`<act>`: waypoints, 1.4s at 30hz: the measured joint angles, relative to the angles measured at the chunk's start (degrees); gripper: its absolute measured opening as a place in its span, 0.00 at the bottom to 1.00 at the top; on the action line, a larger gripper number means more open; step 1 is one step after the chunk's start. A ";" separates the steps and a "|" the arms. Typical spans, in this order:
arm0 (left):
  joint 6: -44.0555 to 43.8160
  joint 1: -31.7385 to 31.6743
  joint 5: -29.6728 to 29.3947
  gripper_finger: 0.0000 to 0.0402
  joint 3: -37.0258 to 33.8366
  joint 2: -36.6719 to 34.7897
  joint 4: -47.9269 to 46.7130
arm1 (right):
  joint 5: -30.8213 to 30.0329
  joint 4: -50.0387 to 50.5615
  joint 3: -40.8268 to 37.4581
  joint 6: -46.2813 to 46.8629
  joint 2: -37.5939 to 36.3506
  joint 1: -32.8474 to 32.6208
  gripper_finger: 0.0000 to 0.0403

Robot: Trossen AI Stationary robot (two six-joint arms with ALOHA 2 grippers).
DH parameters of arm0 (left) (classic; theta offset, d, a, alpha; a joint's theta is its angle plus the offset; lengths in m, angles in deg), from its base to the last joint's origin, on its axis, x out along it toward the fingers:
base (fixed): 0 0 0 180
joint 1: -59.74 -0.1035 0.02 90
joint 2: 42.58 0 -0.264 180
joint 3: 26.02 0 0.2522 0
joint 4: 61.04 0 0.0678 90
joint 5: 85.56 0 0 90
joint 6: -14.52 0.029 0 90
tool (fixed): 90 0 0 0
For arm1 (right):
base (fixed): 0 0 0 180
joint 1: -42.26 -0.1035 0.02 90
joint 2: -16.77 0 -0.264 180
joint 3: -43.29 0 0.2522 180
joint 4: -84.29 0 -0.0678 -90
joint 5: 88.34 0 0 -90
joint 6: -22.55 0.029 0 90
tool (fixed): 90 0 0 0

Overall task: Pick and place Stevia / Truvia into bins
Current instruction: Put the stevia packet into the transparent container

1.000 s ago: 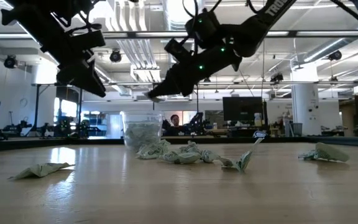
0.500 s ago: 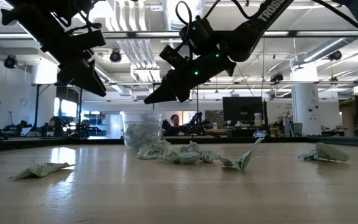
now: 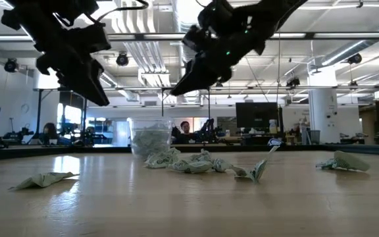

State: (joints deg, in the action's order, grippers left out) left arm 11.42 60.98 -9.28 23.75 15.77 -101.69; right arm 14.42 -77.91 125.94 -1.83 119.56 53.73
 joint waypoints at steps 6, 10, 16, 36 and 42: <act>-13.27 1.83 6.16 0.36 0.85 0.05 -11.12 | 5.49 12.21 -3.97 -0.33 -7.83 -1.72 0.33; -23.00 4.10 6.38 0.36 0.83 0.18 -18.41 | 5.51 12.79 -9.89 -0.23 -13.58 -2.57 0.31; -33.58 8.88 11.35 0.36 0.49 0.41 -21.17 | 5.24 12.67 -16.87 3.24 -22.33 -2.45 0.28; -52.23 29.22 20.61 0.36 3.52 16.81 -13.84 | 5.09 12.47 -25.42 6.83 -39.57 -2.50 0.20; -52.25 29.52 20.62 0.36 6.21 22.37 -13.99 | 5.09 12.40 -25.43 6.83 -38.29 -2.50 0.18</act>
State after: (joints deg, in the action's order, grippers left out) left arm -40.83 90.51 11.34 29.96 38.14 -115.69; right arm 19.51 -65.51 100.51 5.01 81.28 51.24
